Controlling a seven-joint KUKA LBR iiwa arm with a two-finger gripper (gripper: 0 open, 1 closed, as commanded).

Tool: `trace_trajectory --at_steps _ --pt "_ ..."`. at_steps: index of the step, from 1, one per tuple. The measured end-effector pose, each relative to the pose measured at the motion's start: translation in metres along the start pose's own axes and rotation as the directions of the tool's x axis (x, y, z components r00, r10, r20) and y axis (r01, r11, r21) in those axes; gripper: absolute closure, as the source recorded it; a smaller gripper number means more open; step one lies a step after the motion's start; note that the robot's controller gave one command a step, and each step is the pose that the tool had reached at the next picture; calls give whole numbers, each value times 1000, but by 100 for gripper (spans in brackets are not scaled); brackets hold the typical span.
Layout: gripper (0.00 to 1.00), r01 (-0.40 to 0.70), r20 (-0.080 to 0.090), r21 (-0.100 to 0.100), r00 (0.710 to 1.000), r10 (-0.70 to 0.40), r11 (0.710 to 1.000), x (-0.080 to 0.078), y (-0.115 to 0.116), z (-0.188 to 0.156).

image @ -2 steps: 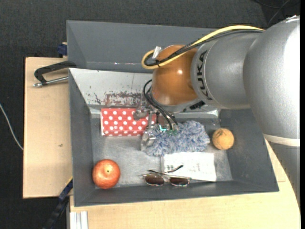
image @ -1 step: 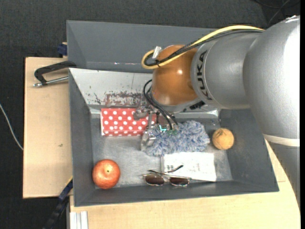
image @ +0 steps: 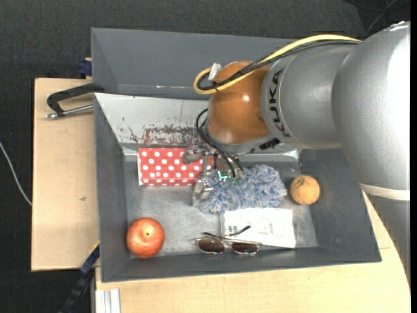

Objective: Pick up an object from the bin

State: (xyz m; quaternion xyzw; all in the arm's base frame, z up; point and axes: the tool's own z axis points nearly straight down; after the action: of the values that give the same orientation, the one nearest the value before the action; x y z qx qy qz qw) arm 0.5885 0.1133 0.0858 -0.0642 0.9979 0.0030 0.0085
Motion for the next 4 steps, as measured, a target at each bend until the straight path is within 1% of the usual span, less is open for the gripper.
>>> trace_trajectory --at_steps 4 --pt "0 0 0 0 1000 0 1000 0 0 0"
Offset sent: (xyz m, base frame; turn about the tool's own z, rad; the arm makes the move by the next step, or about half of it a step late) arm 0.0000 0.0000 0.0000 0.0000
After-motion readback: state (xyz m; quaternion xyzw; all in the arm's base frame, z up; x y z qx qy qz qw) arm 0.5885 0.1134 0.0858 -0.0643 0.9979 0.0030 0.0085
